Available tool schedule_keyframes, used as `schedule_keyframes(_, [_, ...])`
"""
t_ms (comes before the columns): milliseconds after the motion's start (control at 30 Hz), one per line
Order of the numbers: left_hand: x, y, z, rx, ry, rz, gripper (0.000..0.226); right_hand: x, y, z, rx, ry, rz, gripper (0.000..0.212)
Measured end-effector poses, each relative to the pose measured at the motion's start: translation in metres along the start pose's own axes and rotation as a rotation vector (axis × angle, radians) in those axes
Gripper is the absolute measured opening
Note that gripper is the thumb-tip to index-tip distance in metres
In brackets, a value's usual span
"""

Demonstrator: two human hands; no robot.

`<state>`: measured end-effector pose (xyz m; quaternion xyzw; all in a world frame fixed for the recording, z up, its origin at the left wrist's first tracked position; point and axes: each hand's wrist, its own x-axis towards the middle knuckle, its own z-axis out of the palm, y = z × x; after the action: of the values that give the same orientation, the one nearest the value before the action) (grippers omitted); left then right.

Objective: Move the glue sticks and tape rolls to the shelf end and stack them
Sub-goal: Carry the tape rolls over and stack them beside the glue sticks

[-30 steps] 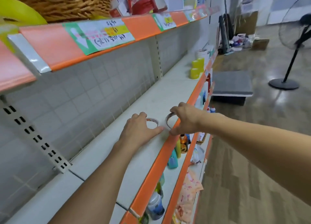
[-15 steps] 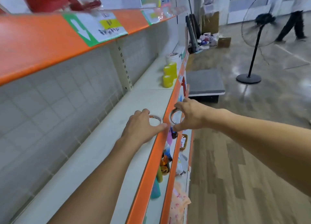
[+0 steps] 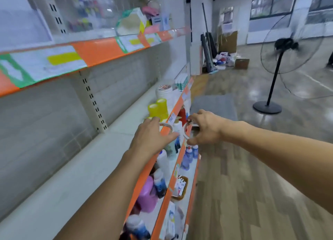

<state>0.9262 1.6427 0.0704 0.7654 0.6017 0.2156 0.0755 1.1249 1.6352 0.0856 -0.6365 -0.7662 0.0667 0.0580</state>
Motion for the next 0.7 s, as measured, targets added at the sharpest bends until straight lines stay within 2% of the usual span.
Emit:
schedule_keyframes(300, [0.128, 0.051, 0.052, 0.015, 0.029, 0.037, 0.071, 0.094, 0.110, -0.013, 0.039, -0.024, 0.036, 0.080])
schedule_keyframes(467, [0.210, 0.059, 0.065, 0.035, 0.066, 0.075, 0.074, 0.164, 0.153, -0.022, 0.042, 0.000, 0.002, 0.088])
schedule_keyframes(700, [0.322, 0.075, 0.074, 0.084, 0.117, 0.074, 0.078, 0.250, 0.203, -0.045, 0.073, 0.037, -0.018, 0.085])
